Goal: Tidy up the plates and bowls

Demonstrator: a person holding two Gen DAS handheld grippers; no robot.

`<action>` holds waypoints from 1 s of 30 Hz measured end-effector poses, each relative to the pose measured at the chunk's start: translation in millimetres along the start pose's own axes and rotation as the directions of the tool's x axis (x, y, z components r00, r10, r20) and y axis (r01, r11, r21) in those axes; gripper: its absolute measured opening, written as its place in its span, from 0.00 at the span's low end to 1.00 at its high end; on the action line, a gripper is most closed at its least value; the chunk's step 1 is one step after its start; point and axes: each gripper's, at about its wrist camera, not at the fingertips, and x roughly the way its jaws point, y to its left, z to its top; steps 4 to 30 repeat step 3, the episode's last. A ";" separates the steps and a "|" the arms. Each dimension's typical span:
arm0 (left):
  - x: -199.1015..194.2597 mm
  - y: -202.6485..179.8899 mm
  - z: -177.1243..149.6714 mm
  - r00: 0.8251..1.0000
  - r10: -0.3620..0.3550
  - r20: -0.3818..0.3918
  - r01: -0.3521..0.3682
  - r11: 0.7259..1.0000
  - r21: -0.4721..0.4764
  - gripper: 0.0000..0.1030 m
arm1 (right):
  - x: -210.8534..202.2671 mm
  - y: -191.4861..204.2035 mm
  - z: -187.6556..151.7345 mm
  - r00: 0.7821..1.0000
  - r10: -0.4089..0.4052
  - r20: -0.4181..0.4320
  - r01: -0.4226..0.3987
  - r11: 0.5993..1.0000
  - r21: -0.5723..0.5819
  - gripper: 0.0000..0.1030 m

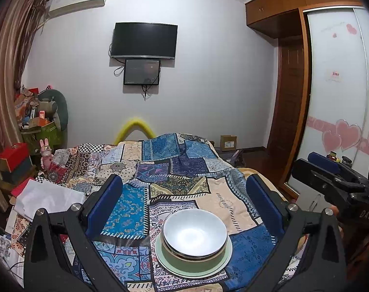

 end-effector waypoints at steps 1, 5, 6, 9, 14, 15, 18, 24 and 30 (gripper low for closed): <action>0.8 -0.1 0.2 1.000 -0.002 -0.002 0.002 1.000 -0.002 1.00 | 0.6 0.2 0.1 1.000 0.001 -0.002 -0.001 1.000 0.001 1.00; 2.6 1.1 -0.3 1.000 -0.001 -0.007 0.001 1.000 -0.012 1.00 | 0.8 0.1 -1.3 1.000 0.001 -0.005 -0.001 1.000 0.001 1.00; 2.6 1.1 -0.3 1.000 -0.001 -0.007 0.001 1.000 -0.012 1.00 | 0.8 0.1 -1.3 1.000 0.001 -0.005 -0.001 1.000 0.001 1.00; 2.6 1.1 -0.3 1.000 -0.001 -0.007 0.001 1.000 -0.012 1.00 | 0.8 0.1 -1.3 1.000 0.001 -0.005 -0.001 1.000 0.001 1.00; 2.6 1.1 -0.3 1.000 -0.001 -0.007 0.001 1.000 -0.012 1.00 | 0.8 0.1 -1.3 1.000 0.001 -0.005 -0.001 1.000 0.001 1.00; 2.6 1.1 -0.3 1.000 -0.001 -0.007 0.001 1.000 -0.012 1.00 | 0.8 0.1 -1.3 1.000 0.001 -0.005 -0.001 1.000 0.001 1.00; 2.6 1.1 -0.3 1.000 -0.001 -0.007 0.001 1.000 -0.012 1.00 | 0.8 0.1 -1.3 1.000 0.001 -0.005 -0.001 1.000 0.001 1.00; 2.6 1.1 -0.3 1.000 -0.001 -0.007 0.001 1.000 -0.012 1.00 | 0.8 0.1 -1.3 1.000 0.001 -0.005 -0.001 1.000 0.001 1.00; 2.6 1.1 -0.3 1.000 -0.001 -0.007 0.001 1.000 -0.012 1.00 | 0.8 0.1 -1.3 1.000 0.001 -0.005 -0.001 1.000 0.001 1.00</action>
